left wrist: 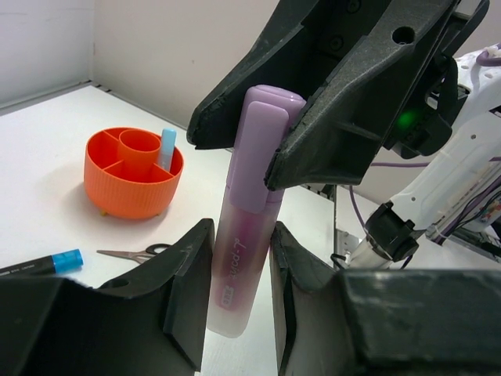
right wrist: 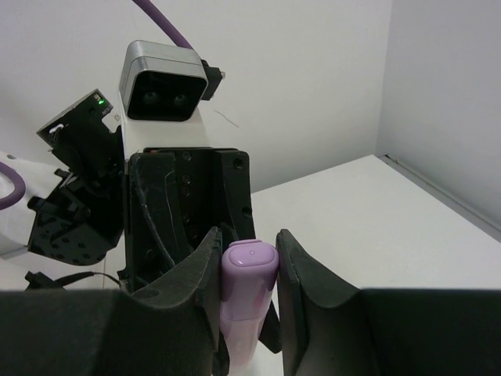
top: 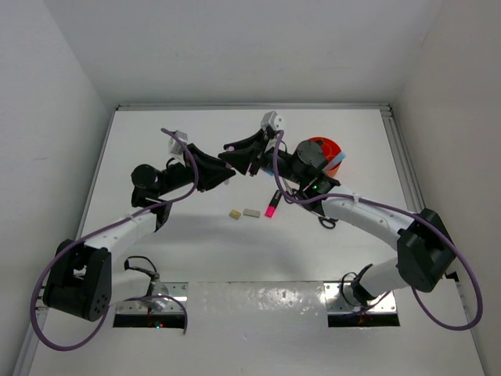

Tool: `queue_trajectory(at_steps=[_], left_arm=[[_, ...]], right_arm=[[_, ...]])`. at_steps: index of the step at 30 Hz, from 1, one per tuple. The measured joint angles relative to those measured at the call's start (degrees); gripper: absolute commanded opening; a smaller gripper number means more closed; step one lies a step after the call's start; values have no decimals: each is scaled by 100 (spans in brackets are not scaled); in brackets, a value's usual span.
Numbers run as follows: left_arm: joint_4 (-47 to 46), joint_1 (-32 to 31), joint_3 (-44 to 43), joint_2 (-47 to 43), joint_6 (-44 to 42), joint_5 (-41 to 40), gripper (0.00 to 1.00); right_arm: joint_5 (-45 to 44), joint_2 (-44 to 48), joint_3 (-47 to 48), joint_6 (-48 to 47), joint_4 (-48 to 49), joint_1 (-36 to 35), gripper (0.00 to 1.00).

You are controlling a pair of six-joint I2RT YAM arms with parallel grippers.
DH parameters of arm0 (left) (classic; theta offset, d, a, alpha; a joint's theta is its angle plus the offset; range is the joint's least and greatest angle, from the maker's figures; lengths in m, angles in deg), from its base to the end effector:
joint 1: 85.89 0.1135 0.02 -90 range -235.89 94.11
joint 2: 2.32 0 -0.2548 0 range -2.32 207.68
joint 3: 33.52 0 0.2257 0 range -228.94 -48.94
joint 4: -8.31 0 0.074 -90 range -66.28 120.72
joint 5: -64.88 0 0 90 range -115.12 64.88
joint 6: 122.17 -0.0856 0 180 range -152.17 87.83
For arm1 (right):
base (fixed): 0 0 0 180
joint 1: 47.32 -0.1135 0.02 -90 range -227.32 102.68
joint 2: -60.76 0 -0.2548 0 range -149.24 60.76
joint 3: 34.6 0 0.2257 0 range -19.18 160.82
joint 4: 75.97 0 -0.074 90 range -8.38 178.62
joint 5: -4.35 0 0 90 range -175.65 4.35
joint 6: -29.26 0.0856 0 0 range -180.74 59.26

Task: Sort the stationery into containers
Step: Close the pen cap on the pen.

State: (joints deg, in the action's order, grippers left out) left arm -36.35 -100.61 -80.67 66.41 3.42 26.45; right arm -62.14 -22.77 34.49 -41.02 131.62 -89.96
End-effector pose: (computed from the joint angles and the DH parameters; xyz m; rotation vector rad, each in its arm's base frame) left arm 0.2291 -0.1295 0.3178 0.6246 1.2960 -1.2549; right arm 0.2405 0.2679 0.3451 -0.6454 1.3140 1.1762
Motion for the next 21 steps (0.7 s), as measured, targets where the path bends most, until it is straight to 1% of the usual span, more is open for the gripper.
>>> queue_trajectory(at_steps=[13,21], left_arm=[[0,9,0,0,-72,11,0],[-170,2,0,-24,-284,-55,0]], right_arm=[[0,-26,31,24,11,-22,0],[4,-11,361,-4,-520,-28,0]])
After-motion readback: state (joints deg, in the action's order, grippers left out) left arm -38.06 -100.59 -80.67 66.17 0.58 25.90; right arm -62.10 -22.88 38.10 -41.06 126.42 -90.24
